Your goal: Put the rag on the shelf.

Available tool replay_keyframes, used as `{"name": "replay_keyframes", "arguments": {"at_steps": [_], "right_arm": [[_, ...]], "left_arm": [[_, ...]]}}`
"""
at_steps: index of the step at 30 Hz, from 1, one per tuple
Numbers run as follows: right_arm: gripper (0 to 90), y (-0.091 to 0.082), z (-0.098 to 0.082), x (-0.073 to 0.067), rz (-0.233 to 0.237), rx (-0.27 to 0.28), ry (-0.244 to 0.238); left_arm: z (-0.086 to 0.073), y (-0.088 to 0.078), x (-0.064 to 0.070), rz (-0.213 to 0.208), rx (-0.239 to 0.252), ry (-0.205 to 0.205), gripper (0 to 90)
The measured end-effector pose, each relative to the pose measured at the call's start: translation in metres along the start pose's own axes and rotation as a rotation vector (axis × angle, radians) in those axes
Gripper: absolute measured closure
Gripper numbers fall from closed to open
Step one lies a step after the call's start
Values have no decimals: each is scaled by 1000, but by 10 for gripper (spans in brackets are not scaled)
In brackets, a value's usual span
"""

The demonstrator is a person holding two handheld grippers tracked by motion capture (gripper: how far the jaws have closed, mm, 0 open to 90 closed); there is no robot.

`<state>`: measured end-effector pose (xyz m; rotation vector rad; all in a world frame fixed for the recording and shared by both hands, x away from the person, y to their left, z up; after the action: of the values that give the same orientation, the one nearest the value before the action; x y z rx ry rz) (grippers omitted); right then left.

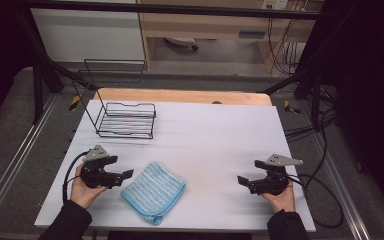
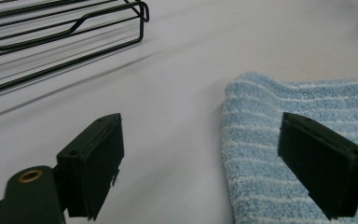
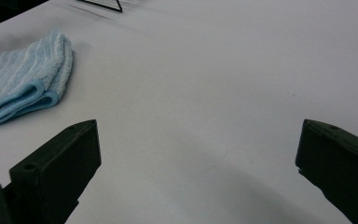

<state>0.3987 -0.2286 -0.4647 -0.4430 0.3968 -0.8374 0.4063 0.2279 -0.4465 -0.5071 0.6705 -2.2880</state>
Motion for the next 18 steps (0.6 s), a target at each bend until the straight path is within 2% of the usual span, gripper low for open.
{"name": "replay_keyframes", "arguments": {"at_steps": [6, 11, 14, 18], "right_arm": [[7, 1, -1, 0, -4, -7, -6], [6, 1, -1, 0, -8, -15, -7], [7, 2, -2, 1, -10, -17, -10], [7, 2, -2, 1, -12, -21, -12]], "left_arm": [[17, 6, 6, -1, -19, -5, 206], [30, 20, 12, 11, -54, 4, 279], [31, 36, 15, 15, -86, -3, 323], [29, 49, 17, 8, -119, -6, 370]]}}
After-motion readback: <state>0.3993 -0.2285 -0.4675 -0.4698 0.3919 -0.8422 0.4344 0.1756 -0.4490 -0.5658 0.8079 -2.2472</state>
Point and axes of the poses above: each handheld gripper's, and its own axes: y roughly forward along the jaws, z roughly out of its top, x roughly to its right, the point moved 6 cm from there along y, roughly forward along the jaws, and after that the axes turned 4 degrees about -z, right-handed, at the moved point
